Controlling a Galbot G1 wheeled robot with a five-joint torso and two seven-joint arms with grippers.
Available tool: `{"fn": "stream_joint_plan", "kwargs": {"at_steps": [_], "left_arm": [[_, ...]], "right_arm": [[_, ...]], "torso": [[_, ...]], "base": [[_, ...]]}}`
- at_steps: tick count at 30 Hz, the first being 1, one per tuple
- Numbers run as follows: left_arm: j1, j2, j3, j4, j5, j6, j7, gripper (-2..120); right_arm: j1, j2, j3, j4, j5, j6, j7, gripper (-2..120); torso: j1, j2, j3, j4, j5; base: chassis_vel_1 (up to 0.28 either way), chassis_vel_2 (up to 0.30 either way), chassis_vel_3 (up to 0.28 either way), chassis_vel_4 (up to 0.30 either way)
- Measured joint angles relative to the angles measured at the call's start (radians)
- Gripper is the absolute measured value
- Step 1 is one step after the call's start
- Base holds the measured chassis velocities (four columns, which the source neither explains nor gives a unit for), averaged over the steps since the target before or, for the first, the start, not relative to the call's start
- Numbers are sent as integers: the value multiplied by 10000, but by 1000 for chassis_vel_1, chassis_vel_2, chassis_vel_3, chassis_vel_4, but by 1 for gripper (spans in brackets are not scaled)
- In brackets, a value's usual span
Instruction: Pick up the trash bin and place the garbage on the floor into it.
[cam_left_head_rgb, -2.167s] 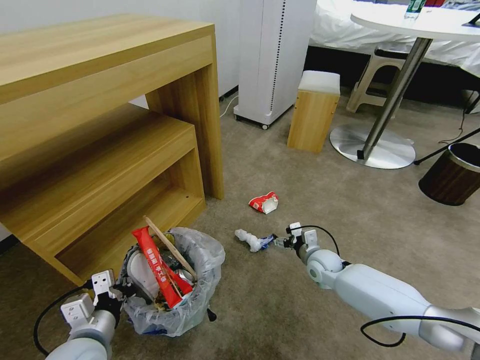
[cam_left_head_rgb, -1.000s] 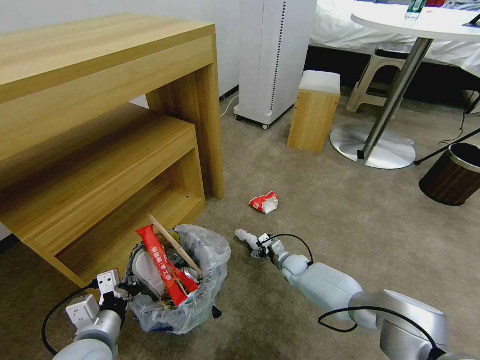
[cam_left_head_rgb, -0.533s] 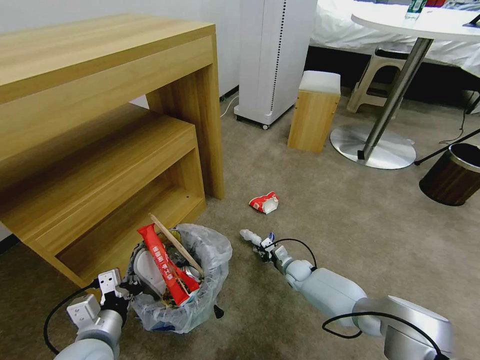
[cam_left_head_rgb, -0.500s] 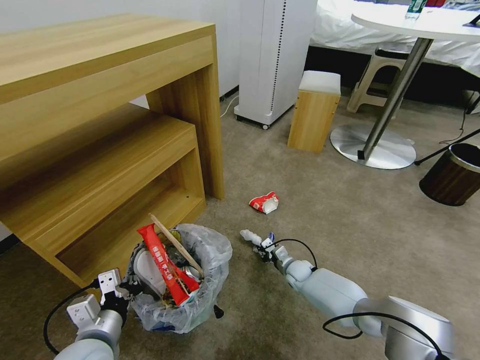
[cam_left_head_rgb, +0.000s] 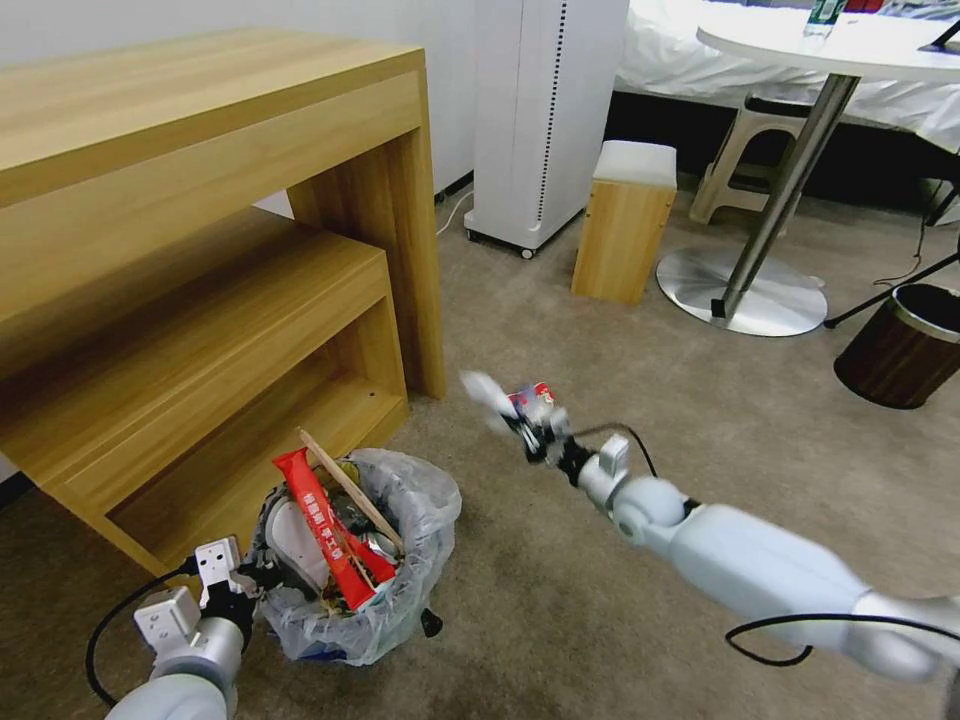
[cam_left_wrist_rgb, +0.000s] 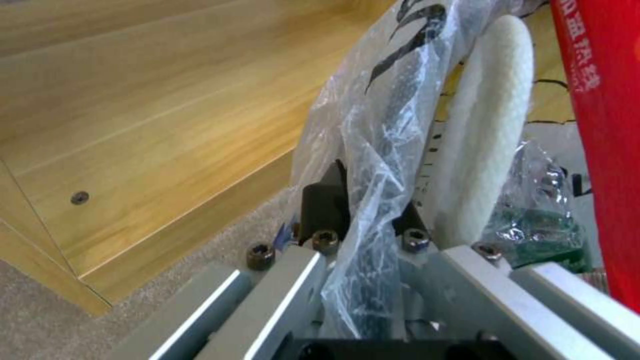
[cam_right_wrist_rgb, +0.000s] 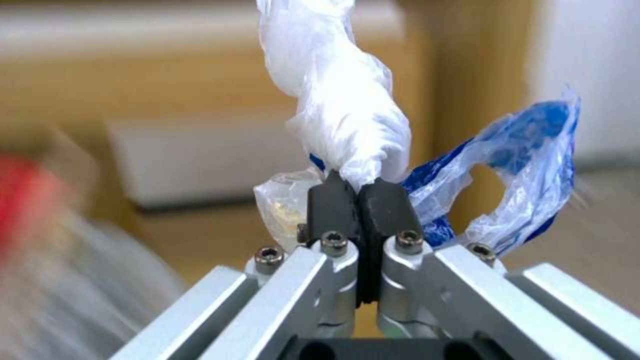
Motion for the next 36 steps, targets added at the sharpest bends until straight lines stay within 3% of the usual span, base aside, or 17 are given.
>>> {"fn": "stream_joint_plan", "kwargs": {"at_steps": [1,3,8,11,19,36], "left_arm": [[0,0,0,0,0,0,0,1],[37,-21,14,-123,2,25,-10,1],[74,-43,11,-329,3,79,-65,1],[149,-50,-63,-542,-8,123,-121,1],[255,-47,-182,-711,-39,138,-144,1],[212,5,-222,-702,-117,110,-144,1]], "right_arm": [[0,0,0,0,0,0,0,0],[474,-187,-195,1280,333,27,-71,0],[1003,-41,-579,2235,495,-44,-53,0],[1525,328,-1544,2612,531,-156,77,0],[1739,805,-3119,2273,426,-192,417,0],[1301,1619,-4313,1132,217,-192,916,0]], "torso": [[0,0,0,0,0],[0,1,0,-5,-2],[0,1,0,-3,-1],[0,1,0,-2,-1],[1,1,2,-4,-1],[0,1,2,-4,-1]], "base": [[0,0,0,0],[0,0,0,0],[0,0,0,0],[0,0,0,0],[0,0,0,0],[0,0,0,0]]}}
